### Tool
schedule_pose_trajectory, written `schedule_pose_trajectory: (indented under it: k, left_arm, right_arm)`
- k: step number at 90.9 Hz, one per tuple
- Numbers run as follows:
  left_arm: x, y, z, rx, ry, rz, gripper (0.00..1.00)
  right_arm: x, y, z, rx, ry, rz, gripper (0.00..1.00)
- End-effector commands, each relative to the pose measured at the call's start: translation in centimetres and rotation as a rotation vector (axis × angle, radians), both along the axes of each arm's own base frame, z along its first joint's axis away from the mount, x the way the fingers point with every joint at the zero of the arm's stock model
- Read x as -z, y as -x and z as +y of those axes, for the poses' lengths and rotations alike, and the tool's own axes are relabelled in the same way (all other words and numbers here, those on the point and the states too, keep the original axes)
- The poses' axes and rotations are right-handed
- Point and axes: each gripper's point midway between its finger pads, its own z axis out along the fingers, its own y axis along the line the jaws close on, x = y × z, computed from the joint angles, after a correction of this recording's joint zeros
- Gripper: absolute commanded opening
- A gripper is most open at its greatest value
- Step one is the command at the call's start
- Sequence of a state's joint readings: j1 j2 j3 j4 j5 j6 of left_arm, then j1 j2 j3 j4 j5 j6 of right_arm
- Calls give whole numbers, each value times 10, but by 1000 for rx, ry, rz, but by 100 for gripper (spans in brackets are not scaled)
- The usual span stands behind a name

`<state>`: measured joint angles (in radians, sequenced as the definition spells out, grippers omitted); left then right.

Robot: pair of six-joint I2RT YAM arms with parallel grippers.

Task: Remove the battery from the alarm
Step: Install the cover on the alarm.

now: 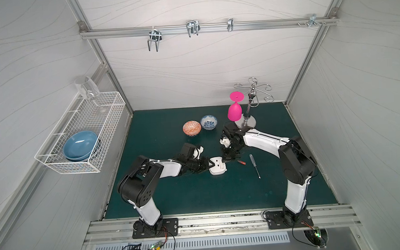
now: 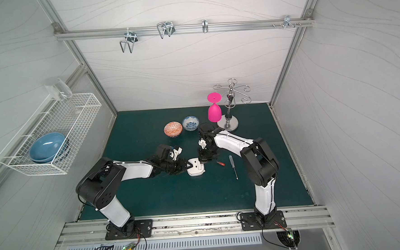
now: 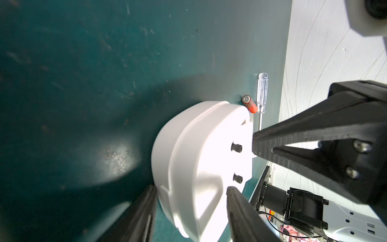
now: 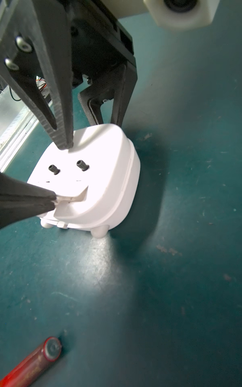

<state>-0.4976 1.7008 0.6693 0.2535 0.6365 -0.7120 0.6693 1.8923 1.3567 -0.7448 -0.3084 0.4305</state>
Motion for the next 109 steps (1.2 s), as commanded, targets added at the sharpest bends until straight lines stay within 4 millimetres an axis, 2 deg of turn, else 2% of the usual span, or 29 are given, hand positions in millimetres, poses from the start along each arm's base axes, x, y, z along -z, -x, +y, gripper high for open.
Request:
schedule_pose_trajectory:
  k: [1, 48, 75, 109]
  left_arm:
    - [-7, -6, -5, 2, 20, -30, 58]
    - [-6, -2, -10, 16, 20, -26, 58]
    - [-5, -3, -9, 15, 10, -29, 58]
    - [-5, -4, -10, 16, 10, -30, 58]
  right_arm:
    - [3, 3, 2, 3, 22, 21, 1]
    - [-5, 7, 14, 9, -54, 52, 1]
    - [-9, 3, 6, 4, -42, 46, 1]
    - [-10, 3, 11, -8, -54, 46, 1]
